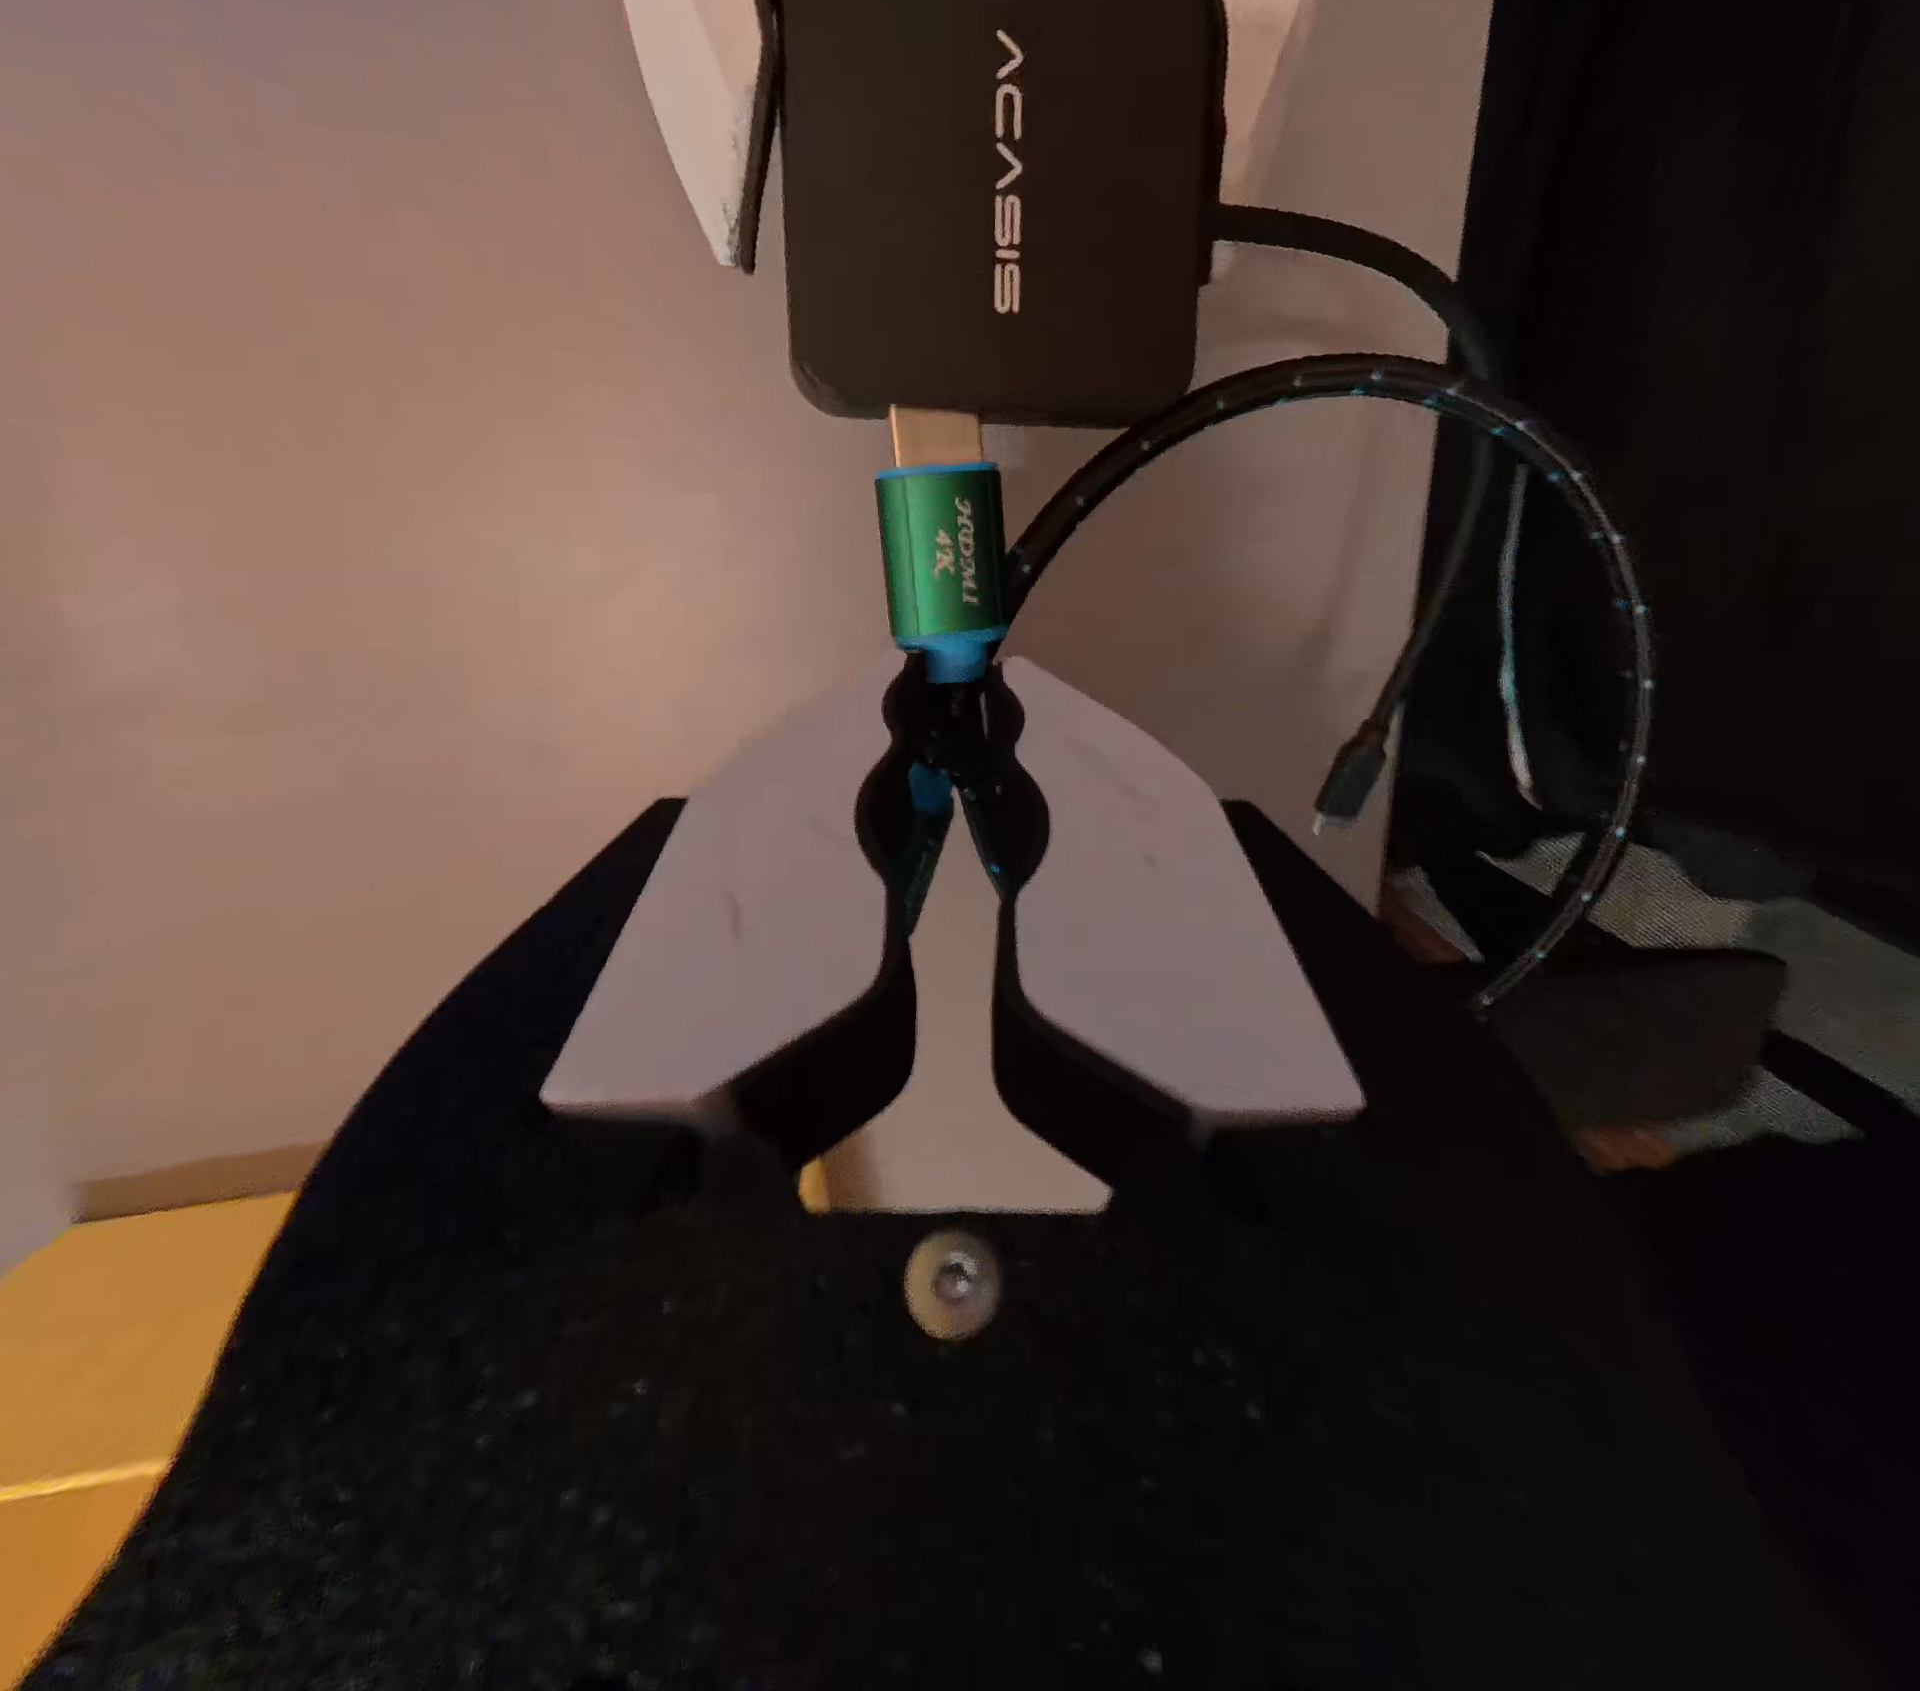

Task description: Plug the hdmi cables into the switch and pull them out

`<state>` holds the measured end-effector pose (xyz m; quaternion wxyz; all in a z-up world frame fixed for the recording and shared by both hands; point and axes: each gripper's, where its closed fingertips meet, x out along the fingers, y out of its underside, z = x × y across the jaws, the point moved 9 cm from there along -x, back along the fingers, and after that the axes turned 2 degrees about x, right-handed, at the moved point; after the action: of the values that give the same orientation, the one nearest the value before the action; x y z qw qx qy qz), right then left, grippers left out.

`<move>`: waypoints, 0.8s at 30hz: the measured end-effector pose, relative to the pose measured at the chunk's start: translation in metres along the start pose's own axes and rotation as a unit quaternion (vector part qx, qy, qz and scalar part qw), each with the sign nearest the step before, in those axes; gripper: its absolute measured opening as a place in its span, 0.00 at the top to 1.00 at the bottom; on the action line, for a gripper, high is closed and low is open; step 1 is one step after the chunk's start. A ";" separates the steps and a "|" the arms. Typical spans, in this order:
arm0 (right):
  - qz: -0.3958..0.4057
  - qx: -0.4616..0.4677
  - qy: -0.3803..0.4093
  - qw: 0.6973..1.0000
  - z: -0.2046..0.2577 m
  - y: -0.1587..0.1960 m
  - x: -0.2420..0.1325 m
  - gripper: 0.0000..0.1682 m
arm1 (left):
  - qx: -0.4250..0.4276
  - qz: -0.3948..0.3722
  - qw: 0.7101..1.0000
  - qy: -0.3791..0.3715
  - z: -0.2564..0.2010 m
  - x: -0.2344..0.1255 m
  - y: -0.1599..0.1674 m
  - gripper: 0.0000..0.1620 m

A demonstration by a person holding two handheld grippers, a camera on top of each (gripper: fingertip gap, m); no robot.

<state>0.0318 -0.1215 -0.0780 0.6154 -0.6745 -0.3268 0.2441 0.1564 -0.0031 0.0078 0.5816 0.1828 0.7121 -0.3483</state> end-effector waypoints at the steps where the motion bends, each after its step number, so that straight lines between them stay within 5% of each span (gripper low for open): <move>1: -0.026 0.005 0.004 1.000 -0.001 -0.005 -0.003 0.56 | 0.006 -0.031 0.999 -0.011 0.000 -0.001 0.000 0.94; 5: -0.066 0.024 0.013 0.997 -0.005 -0.012 -0.011 0.56 | 0.009 -0.137 0.990 -0.035 -0.001 -0.005 -0.001 0.93; 10: -0.014 0.004 0.000 1.000 -0.001 -0.003 -0.004 0.57 | 0.016 -0.103 0.992 -0.068 -0.003 -0.002 0.007 0.94; 24: 0.031 -0.059 -0.062 0.996 0.014 0.006 0.010 0.57 | -0.038 0.027 0.988 0.148 0.000 0.014 0.014 0.94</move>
<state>0.0288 -0.1045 -0.0848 0.5455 -0.7031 -0.3564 0.2847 0.1617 0.0046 -0.0095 0.4852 0.2296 0.7979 -0.2744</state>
